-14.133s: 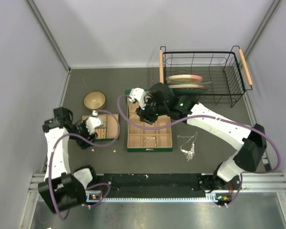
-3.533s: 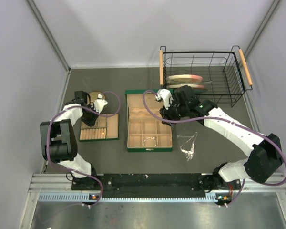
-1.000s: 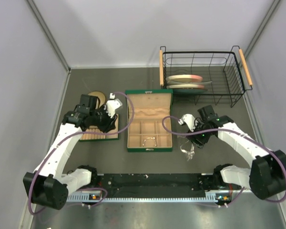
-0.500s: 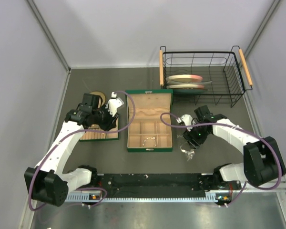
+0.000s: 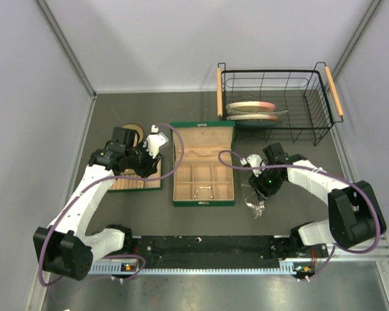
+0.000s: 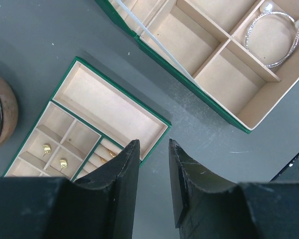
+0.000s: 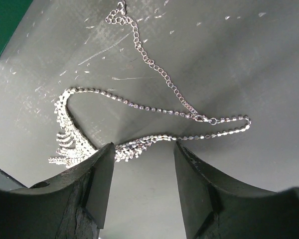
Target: Organize the mixed jewelry
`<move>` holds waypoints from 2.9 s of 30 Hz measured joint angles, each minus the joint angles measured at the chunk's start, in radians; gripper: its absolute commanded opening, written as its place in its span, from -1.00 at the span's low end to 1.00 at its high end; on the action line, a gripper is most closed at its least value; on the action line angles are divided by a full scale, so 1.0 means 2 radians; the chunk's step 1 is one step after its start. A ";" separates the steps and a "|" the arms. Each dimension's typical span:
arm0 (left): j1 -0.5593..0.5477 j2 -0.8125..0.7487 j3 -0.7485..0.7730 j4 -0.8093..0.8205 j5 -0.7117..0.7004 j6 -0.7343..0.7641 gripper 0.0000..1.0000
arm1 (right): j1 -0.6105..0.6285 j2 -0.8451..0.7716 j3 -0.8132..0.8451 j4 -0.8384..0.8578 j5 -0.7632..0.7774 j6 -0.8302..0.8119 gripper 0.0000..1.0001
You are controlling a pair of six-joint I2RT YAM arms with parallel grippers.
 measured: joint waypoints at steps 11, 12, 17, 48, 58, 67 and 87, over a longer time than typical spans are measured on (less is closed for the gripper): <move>0.000 -0.012 -0.009 0.002 -0.009 0.000 -0.29 | 0.022 0.005 0.000 0.011 0.040 0.014 -0.25; 0.000 -0.013 -0.010 0.002 -0.009 0.000 -0.29 | 0.024 0.005 0.000 0.013 0.047 0.016 -0.30; 0.000 -0.019 -0.016 0.003 -0.013 0.002 -0.29 | 0.027 0.008 0.000 0.024 0.073 0.019 -0.52; -0.002 -0.004 -0.032 0.059 0.046 -0.010 -0.34 | 0.028 -0.043 0.079 0.006 0.131 0.028 -1.00; -0.026 0.034 -0.019 0.080 0.114 -0.015 -0.35 | 0.028 -0.065 0.093 -0.025 0.119 0.028 -1.00; -0.066 0.063 -0.002 0.139 0.180 -0.048 -0.35 | 0.028 -0.085 0.136 -0.069 0.088 0.028 -1.00; -0.181 0.138 0.067 0.313 0.226 -0.169 -0.24 | 0.055 -0.101 0.306 -0.172 -0.009 0.032 -1.00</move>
